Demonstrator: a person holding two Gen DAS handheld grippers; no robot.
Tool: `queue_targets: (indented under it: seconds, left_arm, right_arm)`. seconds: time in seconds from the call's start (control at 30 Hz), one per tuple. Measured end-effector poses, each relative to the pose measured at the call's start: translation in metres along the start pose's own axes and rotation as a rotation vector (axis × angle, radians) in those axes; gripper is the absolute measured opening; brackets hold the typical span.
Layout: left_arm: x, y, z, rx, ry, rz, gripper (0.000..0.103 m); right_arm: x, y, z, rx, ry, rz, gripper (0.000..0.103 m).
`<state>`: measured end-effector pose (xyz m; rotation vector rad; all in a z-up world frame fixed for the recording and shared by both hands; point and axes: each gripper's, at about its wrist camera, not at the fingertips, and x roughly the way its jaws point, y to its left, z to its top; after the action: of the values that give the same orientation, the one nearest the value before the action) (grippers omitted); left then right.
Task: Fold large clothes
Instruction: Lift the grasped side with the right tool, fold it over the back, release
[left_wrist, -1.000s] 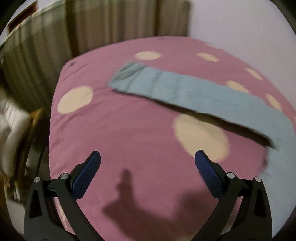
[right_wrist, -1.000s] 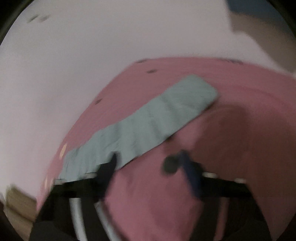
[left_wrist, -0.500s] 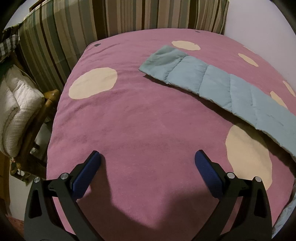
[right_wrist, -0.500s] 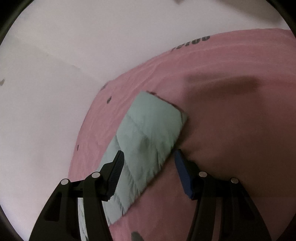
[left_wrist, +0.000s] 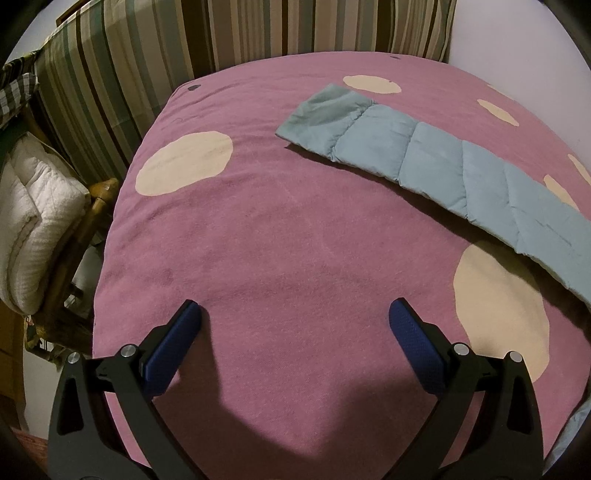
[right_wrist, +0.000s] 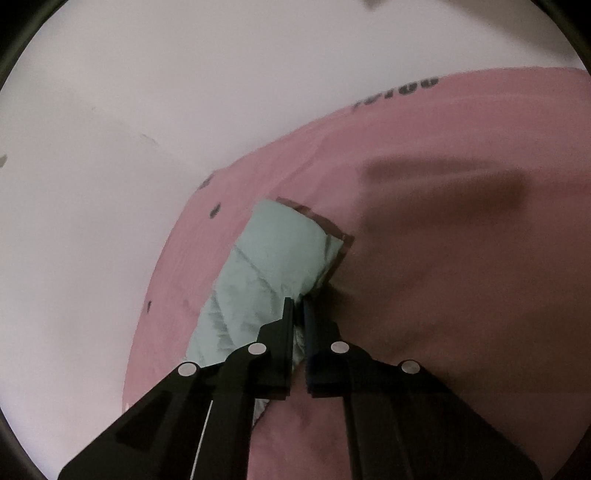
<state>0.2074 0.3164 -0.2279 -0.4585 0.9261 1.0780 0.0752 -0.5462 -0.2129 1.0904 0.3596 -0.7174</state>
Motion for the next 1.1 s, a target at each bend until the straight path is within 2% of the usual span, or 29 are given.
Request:
queue_targets:
  seconds: [0.13,0.2,0.3,0.37,0.5,0.6,0.63,0.7,0.73,0.77,0.83,0.97,1.1]
  left_arm:
    - [0.001,0.000,0.000,0.005,0.001,0.007,0.101]
    - [0.001,0.000,0.001,0.004,0.001,0.006,0.101]
    - [0.001,0.000,0.001,0.006,0.001,0.008,0.101]
    - [0.001,0.001,0.001,0.005,0.001,0.007,0.101]
    - [0.001,0.001,0.000,0.005,0.000,0.006,0.101]
    - [0.001,0.001,0.000,0.005,0.001,0.006,0.101]
    - [0.001,0.001,0.000,0.005,0.001,0.006,0.101]
    - [0.001,0.001,0.001,0.006,0.000,0.007,0.101]
    - [0.001,0.001,0.001,0.005,0.001,0.006,0.101]
    - [0.001,0.001,0.001,0.006,0.001,0.006,0.101]
    - [0.001,0.001,0.001,0.006,0.001,0.006,0.101]
    - [0.001,0.001,0.001,0.007,0.001,0.008,0.101]
    - [0.001,0.003,0.001,0.007,0.001,0.008,0.101]
  right_arm:
    - [-0.010,0.013,-0.002,-0.055,-0.019,0.026,0.003]
    - [-0.030,0.028,-0.008,-0.101,-0.029,0.062,0.003]
    - [-0.042,0.041,-0.012,-0.156,-0.037,0.073,0.003]
    - [-0.056,0.043,-0.019,-0.186,-0.047,0.050,0.003]
    - [-0.057,0.032,-0.021,-0.161,-0.025,0.015,0.003]
    - [-0.036,0.033,-0.013,-0.127,0.006,-0.014,0.003]
    - [-0.036,0.030,-0.012,-0.123,0.012,-0.023,0.005]
    - [-0.033,0.024,-0.009,-0.100,0.031,-0.037,0.016]
    - [-0.035,0.024,-0.005,-0.082,0.034,-0.042,0.033]
    - [-0.039,0.027,0.001,-0.062,0.029,-0.050,0.044]
    - [-0.045,0.025,0.005,-0.037,0.008,-0.055,0.045]
    - [-0.045,0.012,0.007,-0.016,0.030,-0.052,0.049]
    - [-0.029,0.016,0.009,-0.022,0.028,-0.055,0.049]
